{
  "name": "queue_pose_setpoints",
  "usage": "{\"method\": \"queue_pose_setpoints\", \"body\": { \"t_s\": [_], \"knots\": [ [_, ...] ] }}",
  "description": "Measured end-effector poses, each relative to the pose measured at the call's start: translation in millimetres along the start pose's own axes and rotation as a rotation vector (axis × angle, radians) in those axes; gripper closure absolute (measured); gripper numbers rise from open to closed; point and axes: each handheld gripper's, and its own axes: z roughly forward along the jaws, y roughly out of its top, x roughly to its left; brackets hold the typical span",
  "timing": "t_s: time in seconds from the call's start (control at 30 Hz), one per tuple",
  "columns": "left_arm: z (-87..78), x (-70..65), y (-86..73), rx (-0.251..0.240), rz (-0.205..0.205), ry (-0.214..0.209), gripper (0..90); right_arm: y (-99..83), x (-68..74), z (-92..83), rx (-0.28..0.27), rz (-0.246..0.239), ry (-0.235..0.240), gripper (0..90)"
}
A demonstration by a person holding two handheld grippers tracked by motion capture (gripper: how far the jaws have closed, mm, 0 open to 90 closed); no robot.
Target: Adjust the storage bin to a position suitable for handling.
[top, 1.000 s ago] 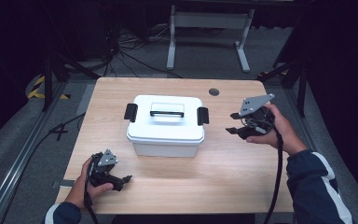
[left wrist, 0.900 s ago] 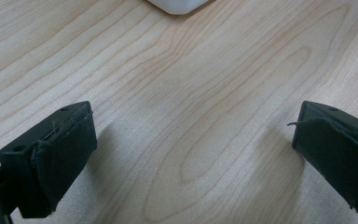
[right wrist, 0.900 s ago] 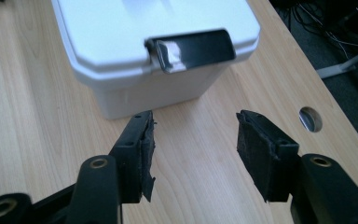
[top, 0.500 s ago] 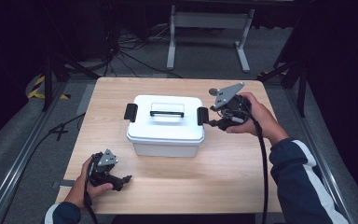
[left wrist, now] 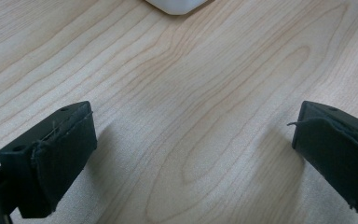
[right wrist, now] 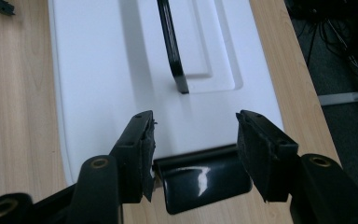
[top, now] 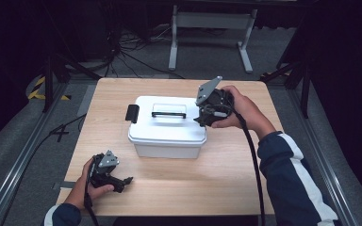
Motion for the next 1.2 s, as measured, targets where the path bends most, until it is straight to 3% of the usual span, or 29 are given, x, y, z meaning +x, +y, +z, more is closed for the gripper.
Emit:
{"method": "queue_pose_setpoints", "body": {
  "t_s": [0.27, 0.43, 0.57, 0.87, 1.03, 1.2],
  "knots": [
    [-0.1, 0.3, -0.1, 0.001, 0.0, -0.003, 0.2, 23.3, 4.5, 12.0, 0.024, -0.056, 0.018, 49.4],
    [-0.1, 0.2, -0.1, 0.0, 0.0, -0.003, 0.2, 32.4, 5.2, 17.7, 0.019, -0.059, 0.027, 52.3],
    [-0.1, 0.3, -0.1, 0.001, 0.0, -0.003, 0.2, 39.6, 7.4, 25.4, 0.036, -0.075, 0.035, 57.5],
    [-0.1, 0.3, -0.1, 0.001, 0.0, -0.003, 0.2, 48.0, 11.8, 35.5, 0.017, -0.112, 0.053, 70.4],
    [0.0, 0.4, -0.1, 0.001, 0.001, -0.004, 0.2, 49.1, 12.0, 38.6, 0.031, -0.122, 0.02, 81.7],
    [-0.1, 0.4, -0.1, 0.001, 0.001, -0.004, 0.2, 49.1, 11.4, 38.9, 0.027, -0.134, 0.008, 83.5]
  ]
}}
